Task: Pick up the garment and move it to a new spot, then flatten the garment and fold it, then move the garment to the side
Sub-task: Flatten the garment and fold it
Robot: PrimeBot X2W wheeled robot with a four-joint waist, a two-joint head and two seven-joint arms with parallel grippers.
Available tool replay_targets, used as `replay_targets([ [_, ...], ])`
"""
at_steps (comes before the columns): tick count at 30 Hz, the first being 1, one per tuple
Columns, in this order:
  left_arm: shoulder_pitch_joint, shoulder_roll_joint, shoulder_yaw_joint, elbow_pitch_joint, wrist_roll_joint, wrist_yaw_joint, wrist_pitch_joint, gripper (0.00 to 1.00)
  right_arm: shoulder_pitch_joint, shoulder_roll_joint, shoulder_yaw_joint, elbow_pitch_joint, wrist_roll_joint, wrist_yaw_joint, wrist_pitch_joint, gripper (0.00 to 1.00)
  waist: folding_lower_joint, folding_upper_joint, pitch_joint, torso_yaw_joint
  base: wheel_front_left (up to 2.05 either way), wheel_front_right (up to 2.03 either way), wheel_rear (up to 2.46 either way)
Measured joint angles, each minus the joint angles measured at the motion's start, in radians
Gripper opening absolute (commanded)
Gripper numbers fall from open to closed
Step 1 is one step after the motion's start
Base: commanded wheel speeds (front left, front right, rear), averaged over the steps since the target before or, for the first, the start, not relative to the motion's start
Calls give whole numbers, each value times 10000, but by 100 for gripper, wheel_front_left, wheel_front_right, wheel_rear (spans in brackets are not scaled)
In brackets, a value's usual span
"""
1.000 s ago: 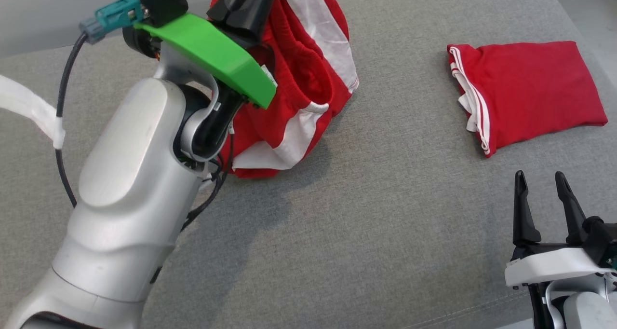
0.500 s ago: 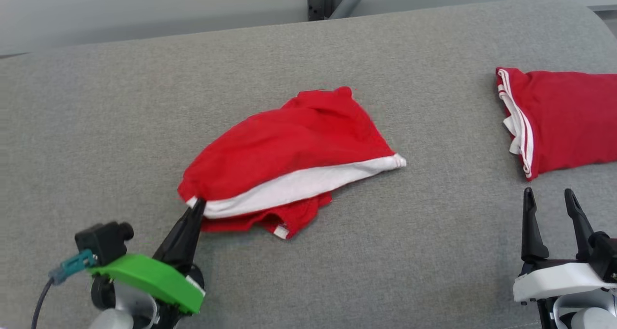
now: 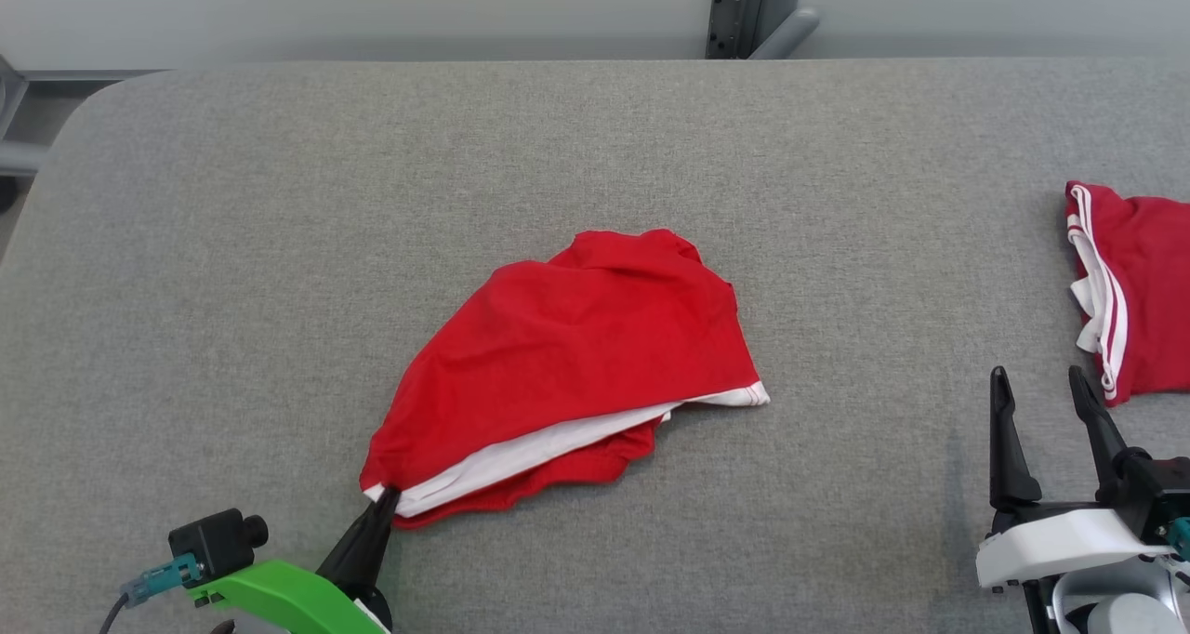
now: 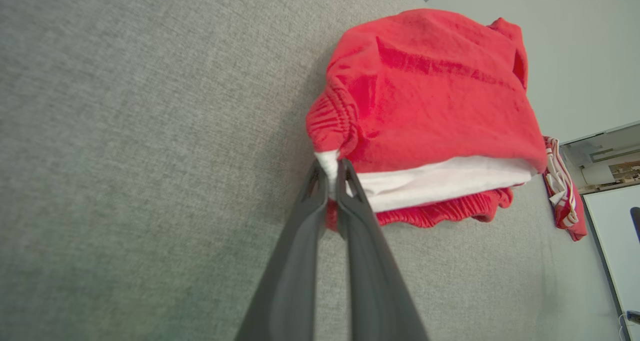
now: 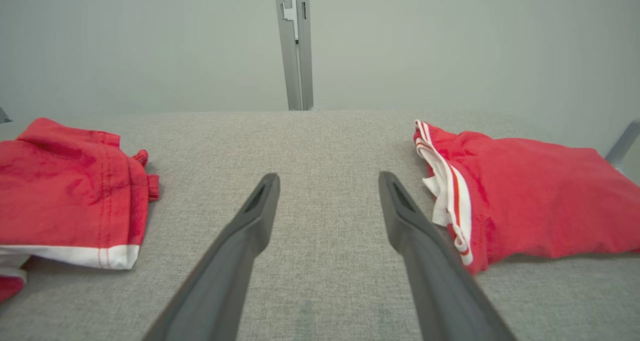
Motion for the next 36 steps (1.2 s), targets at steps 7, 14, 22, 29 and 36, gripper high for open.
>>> replay_targets([
  [7,-160,2,-332,332,-460,-33,-190,0,26,0,36,50,15,0,0,100,0,0,30,-72,0,0,0],
  [14,-174,441,-497,520,-527,-38,-608,100,34,2,59,92,61,2,2,100,0,0,22,-300,0,0,0],
  [22,381,2025,-568,-1728,-1175,-42,347,100,94,-2,40,42,130,0,2,100,0,0,-26,-669,0,0,0],
  [29,176,3463,364,-2878,-1191,740,746,100,64,-2,132,19,295,0,2,100,0,0,65,-1181,0,0,0],
  [36,-1485,3363,136,-1781,-1402,1072,2111,100,12,-2,222,54,401,0,2,100,0,0,265,-1778,0,0,0],
])
